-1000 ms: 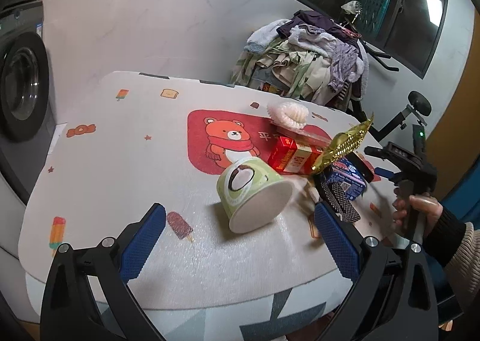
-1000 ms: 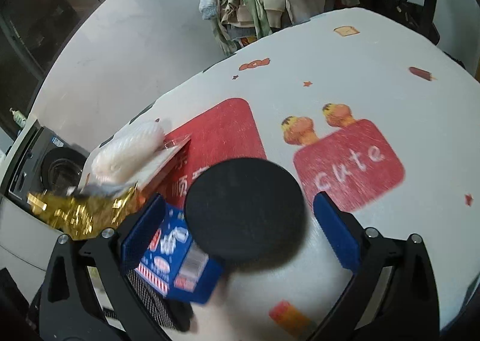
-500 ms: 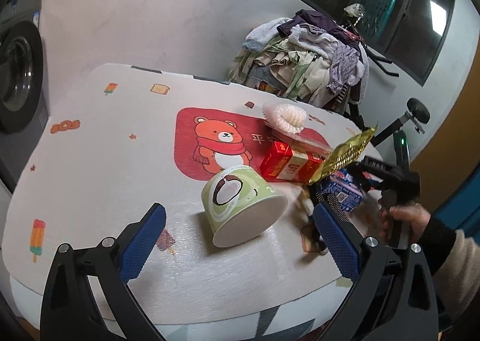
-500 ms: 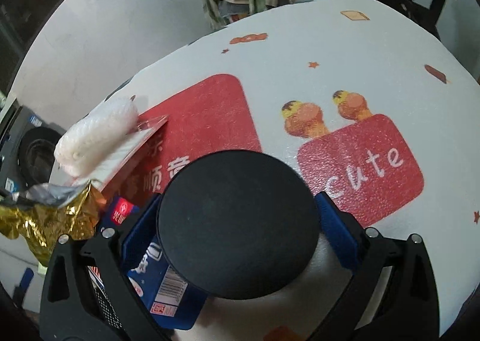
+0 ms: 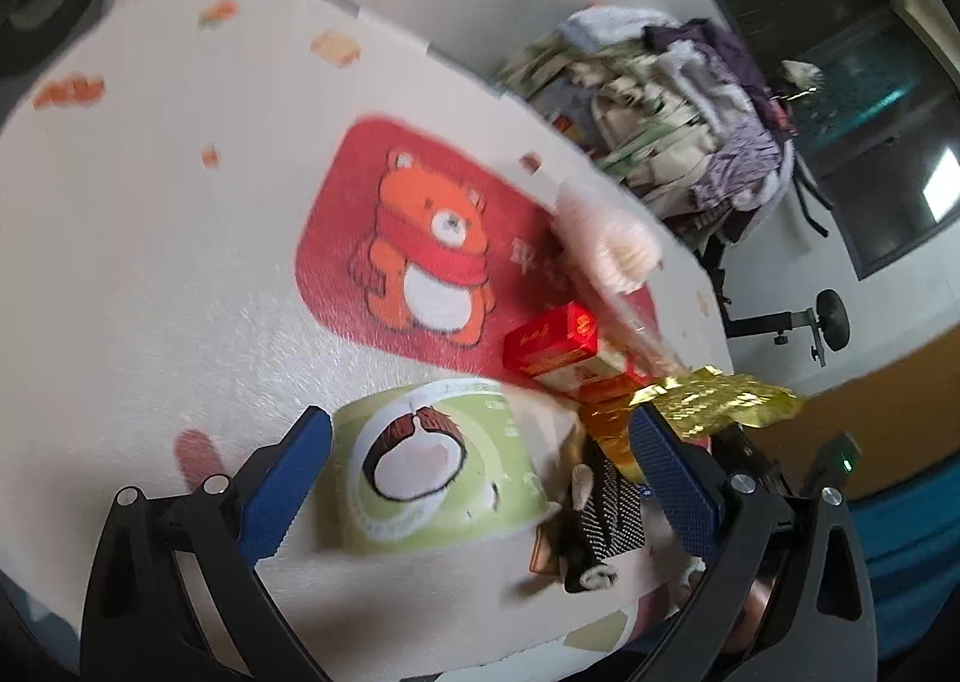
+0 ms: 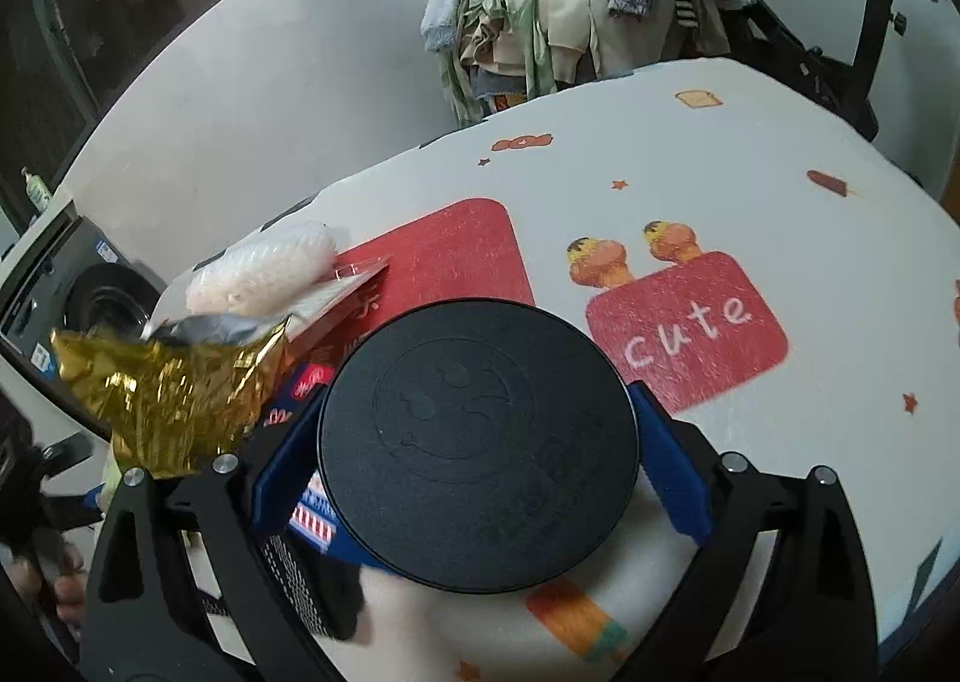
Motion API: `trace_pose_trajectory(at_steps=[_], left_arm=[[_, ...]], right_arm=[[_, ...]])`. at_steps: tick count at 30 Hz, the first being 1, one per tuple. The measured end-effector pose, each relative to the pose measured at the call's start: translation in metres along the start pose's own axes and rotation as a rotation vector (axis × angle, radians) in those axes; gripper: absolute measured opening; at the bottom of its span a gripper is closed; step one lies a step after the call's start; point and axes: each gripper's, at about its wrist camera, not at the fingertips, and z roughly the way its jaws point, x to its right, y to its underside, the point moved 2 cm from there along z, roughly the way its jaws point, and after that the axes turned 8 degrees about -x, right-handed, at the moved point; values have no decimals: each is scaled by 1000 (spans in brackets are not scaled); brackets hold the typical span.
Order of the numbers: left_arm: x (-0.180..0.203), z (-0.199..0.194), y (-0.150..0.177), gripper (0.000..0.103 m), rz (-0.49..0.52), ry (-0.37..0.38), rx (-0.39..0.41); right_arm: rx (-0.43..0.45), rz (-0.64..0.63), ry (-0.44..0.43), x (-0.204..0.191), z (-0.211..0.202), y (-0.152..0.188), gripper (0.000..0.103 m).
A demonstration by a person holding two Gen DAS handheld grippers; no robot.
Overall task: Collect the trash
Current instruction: 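Grasp the green paper cup with the left tool while the right tool holds the lid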
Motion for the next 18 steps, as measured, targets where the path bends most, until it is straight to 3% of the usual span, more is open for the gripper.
trace_pose_trajectory(at_steps=[1,3,4,18], left_arm=[[-3,8,0,96,-21,-14,-21],[-10,17,2,76,-47,-21,-44],[-12,21,3,73,-49,-17,-55],[14,-39,38,72,112,-18,27]], right_arm=[[3,-10,5,-1,-2,2,93],[7,-34,10,-3,-9,7,93],[8,-42,10,-4,-11,9,93],[37,-125,-27,-29,-70,47,93]])
